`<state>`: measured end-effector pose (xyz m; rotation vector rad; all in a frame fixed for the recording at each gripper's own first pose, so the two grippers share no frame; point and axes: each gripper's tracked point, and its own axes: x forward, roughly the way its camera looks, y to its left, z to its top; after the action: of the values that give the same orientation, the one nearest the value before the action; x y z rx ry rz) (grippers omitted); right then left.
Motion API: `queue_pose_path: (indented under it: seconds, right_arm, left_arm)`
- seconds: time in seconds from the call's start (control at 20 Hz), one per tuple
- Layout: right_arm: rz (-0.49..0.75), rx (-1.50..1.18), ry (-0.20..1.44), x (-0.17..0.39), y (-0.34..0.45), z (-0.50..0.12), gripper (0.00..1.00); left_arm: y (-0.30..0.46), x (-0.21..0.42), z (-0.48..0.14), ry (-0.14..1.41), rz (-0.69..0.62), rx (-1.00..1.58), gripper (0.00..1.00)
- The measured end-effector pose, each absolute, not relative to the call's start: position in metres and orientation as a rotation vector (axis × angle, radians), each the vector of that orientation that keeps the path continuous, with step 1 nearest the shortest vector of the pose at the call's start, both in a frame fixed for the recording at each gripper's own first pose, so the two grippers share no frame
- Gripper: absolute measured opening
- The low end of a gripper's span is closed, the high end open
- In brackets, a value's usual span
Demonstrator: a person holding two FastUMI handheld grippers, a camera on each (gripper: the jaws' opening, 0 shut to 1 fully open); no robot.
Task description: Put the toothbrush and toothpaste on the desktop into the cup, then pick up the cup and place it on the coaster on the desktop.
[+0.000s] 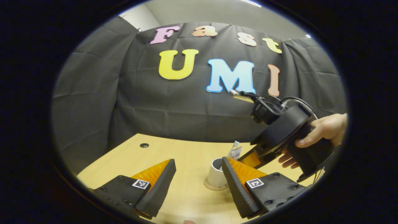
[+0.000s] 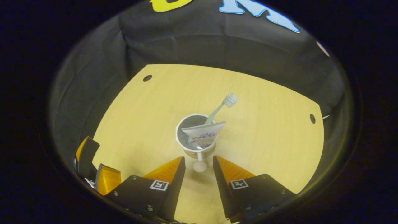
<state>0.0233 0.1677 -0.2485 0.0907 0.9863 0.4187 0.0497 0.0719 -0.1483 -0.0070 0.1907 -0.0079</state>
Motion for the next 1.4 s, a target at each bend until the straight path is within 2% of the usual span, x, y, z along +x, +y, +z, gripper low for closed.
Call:
queue_pose_path:
  seconds: [0.05, 0.15, 0.2, 0.5, 0.75, 1.0, 1.1, 1.15, 1.2, 1.25, 1.3, 1.35, 1.4]
  right_arm:
    - [0.415, 0.116, 0.96, 0.02, 0.162, -0.241, 0.57]
    - [0.394, 0.148, 0.902, 0.017, 0.146, -0.226, 0.68]
    - [0.376, 0.154, 0.868, 0.015, 0.135, -0.221, 0.7]
    - [0.22, 0.096, 0.594, 0.014, 0.061, -0.198, 0.69]
    - [0.125, 0.029, 0.323, 0.006, 0.012, -0.164, 0.69]
    - [0.089, -0.055, 0.118, -0.018, -0.007, -0.134, 0.69]
    - [0.08, -0.094, 0.04, -0.029, -0.012, -0.121, 0.69]
    - [0.08, -0.106, 0.006, -0.034, -0.012, -0.116, 0.72]
    - [0.078, -0.112, -0.021, -0.036, -0.011, -0.113, 0.77]
    - [0.077, -0.118, -0.035, -0.04, -0.011, -0.111, 0.86]
    - [0.079, -0.118, -0.045, -0.042, -0.009, -0.109, 0.84]
    - [0.081, -0.118, -0.055, -0.044, -0.007, -0.106, 0.84]
    - [0.083, -0.117, -0.065, -0.046, -0.006, -0.103, 0.84]
  left_arm:
    - [0.067, 0.052, -0.147, 0.189, -0.014, -0.004, 0.96]
    - [0.058, 0.056, -0.146, 0.187, -0.026, 0.001, 0.96]
    - [0.054, 0.058, -0.145, 0.185, -0.031, 0.002, 0.96]
    - [0.026, 0.066, -0.123, 0.14, -0.048, 0.019, 0.94]
    - [0.005, 0.062, -0.096, 0.069, -0.036, 0.034, 0.96]
    - [-0.013, 0.05, -0.08, 0.028, -0.012, 0.023, 0.94]
    - [-0.02, 0.042, -0.072, 0.0, -0.012, 0.019, 0.96]
    - [-0.022, 0.039, -0.068, -0.007, -0.01, 0.022, 0.94]
    - [-0.022, 0.035, -0.066, -0.012, -0.004, 0.028, 0.99]
    - [-0.021, 0.031, -0.063, -0.016, 0.001, 0.032, 0.94]
    - [-0.02, 0.026, -0.06, -0.025, 0.005, 0.035, 0.99]
    - [-0.019, 0.023, -0.058, -0.032, 0.007, 0.037, 0.99]
    - [-0.019, 0.021, -0.054, -0.038, 0.006, 0.041, 0.94]
